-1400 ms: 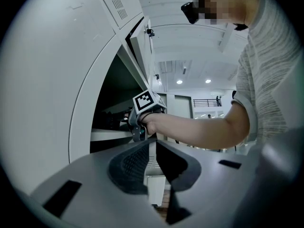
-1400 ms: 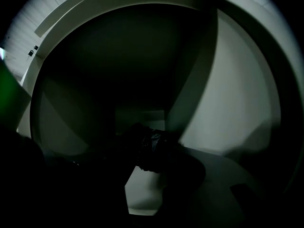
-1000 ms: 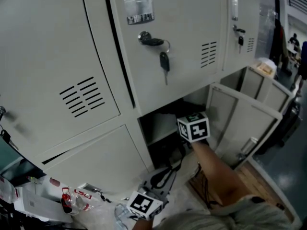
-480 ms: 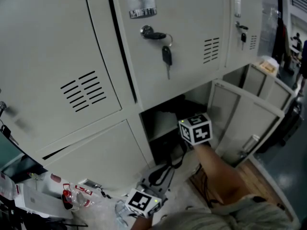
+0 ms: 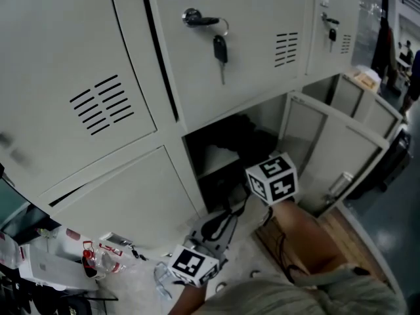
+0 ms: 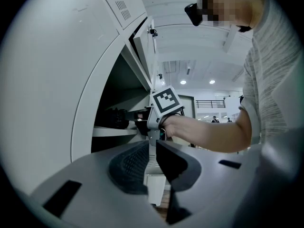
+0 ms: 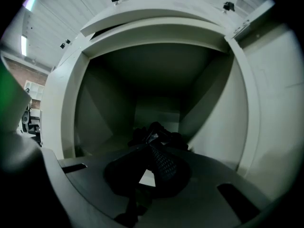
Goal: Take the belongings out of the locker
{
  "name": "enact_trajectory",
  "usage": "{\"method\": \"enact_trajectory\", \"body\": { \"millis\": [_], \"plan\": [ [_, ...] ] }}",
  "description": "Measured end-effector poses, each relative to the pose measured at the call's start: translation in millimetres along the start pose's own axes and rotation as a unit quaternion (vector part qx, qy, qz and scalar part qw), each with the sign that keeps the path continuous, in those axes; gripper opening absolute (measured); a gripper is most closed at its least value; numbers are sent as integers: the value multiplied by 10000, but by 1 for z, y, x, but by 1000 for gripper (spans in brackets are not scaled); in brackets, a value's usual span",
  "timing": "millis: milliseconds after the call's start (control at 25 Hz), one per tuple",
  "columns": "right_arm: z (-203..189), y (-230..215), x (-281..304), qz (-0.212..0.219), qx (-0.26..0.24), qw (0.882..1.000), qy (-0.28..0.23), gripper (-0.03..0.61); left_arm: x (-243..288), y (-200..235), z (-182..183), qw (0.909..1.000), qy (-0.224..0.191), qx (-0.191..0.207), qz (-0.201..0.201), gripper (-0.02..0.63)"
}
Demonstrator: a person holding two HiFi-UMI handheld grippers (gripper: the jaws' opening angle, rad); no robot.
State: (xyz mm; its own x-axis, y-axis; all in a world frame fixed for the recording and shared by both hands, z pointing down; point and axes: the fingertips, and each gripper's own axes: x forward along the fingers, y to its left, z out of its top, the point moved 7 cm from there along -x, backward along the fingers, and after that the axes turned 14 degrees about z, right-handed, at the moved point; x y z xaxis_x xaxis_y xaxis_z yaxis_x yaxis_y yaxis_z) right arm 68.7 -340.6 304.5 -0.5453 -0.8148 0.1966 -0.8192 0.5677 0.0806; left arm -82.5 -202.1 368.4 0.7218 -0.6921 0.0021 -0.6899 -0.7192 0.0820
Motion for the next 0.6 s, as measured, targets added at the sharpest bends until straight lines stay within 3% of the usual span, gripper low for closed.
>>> {"method": "enact_trajectory", "body": {
  "millis": [600],
  "plan": [
    [-6, 28, -47, 362, 100, 9991, -180, 5, 8, -9, -9, 9998, 109, -151, -43, 31]
  ]
}}
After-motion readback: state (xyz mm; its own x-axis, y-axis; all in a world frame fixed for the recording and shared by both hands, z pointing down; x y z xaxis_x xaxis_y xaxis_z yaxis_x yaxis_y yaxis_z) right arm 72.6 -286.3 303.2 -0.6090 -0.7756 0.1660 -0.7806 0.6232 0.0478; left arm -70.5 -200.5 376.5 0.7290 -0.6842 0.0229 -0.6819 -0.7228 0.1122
